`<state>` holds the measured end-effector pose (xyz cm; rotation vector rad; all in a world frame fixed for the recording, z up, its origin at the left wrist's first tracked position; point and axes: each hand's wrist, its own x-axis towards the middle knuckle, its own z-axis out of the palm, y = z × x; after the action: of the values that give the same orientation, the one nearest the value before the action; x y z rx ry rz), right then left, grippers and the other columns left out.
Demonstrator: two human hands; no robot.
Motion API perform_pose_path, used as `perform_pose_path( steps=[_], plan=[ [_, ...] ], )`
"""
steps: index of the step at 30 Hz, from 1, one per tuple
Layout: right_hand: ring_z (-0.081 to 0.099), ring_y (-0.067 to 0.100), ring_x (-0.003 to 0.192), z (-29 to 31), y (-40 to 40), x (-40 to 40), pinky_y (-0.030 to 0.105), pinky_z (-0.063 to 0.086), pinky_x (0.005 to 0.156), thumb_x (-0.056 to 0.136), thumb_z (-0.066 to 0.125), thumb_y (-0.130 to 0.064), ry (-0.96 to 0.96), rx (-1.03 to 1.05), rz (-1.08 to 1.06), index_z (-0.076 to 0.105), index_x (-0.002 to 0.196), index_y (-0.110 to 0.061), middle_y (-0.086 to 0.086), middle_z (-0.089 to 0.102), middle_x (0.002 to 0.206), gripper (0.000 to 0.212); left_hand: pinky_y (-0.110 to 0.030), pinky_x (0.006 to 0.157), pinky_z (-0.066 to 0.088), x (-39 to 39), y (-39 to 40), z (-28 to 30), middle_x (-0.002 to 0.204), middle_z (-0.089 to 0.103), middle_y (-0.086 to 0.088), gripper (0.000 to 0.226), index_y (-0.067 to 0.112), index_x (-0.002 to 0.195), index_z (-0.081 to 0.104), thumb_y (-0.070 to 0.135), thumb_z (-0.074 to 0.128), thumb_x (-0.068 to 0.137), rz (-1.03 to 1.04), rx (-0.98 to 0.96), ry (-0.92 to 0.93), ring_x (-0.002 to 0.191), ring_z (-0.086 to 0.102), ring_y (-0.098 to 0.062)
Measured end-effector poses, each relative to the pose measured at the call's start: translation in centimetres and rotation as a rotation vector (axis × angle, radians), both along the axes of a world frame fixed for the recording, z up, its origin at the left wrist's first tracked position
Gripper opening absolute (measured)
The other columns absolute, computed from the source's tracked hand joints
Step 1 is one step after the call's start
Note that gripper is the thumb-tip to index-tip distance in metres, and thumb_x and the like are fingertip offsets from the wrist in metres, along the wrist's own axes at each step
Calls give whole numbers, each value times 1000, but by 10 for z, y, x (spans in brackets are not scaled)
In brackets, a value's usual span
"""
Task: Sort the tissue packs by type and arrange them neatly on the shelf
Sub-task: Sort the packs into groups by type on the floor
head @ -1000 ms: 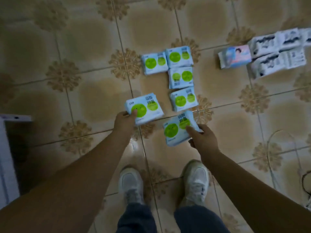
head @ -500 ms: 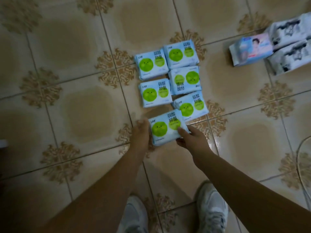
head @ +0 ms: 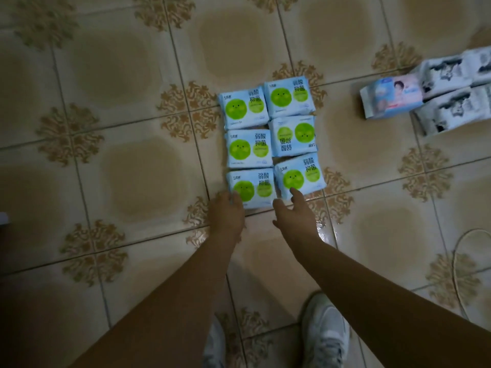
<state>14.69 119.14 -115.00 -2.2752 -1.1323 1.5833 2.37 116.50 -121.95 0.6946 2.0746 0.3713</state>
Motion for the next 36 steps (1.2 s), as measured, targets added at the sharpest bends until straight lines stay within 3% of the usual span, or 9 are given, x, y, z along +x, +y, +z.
perform_pose_path(
  steps=[4,10,13,20,22,25,27,32,36],
  plan=[
    [46,24,132,75,11,-6,34,35,106,97,54,-31,-52,23,198,39,148,-20,6,46,147,54,-37,88,42,-18,-17,68,118,60,-23,37,10,126,58,29,36,105,-289,-104,112,112,55,-40],
    [38,18,139,260,33,-32,32,31,112,99,50,-41,-102,146,532,30,153,-25,-2,35,156,60,-43,105,39,-99,10,257,135,49,-21,50,17,147,43,41,35,104,-286,-63,257,124,47,-39],
    [28,16,145,372,47,-60,32,28,116,99,49,-43,-73,240,675,26,154,-28,-5,29,158,61,-44,106,41,-144,54,392,140,46,-19,50,16,149,41,39,36,104,-203,29,287,128,45,-38],
    [36,18,140,727,49,-140,33,29,116,98,46,-46,186,676,880,33,151,-28,-6,37,154,57,-38,102,41,-230,69,834,130,56,-22,42,8,135,53,34,40,104,-61,417,592,120,52,-36],
    [48,20,130,809,32,-154,33,34,111,97,46,-49,299,802,943,39,147,-28,-4,47,147,55,-39,104,40,-238,37,945,130,55,-19,41,10,133,55,35,41,104,14,528,737,123,51,-34],
    [39,13,137,918,-11,-169,23,26,110,97,49,-48,505,915,1043,43,146,-25,-6,46,147,55,-41,107,38,-237,-41,1070,130,56,-16,40,11,133,55,35,43,104,179,613,879,125,51,-31],
    [38,14,139,974,-46,-174,21,22,110,93,45,-61,632,980,1114,45,144,-21,-2,46,147,65,-41,106,40,-226,-105,1128,128,57,-17,38,10,131,57,33,46,103,260,617,973,123,53,-31],
    [42,18,136,1077,-161,-181,20,23,106,95,56,-36,860,1075,1281,51,139,-13,4,49,146,49,-38,103,39,-181,-296,1217,126,58,-17,35,10,128,59,30,47,102,530,522,1145,120,53,-32],
    [46,9,121,1119,-270,-177,21,31,102,95,58,-40,1085,1068,1434,56,133,-14,1,54,139,46,-42,101,43,-135,-449,1250,126,57,-17,36,10,128,59,31,46,102,749,420,1206,118,55,-33]
  ],
)
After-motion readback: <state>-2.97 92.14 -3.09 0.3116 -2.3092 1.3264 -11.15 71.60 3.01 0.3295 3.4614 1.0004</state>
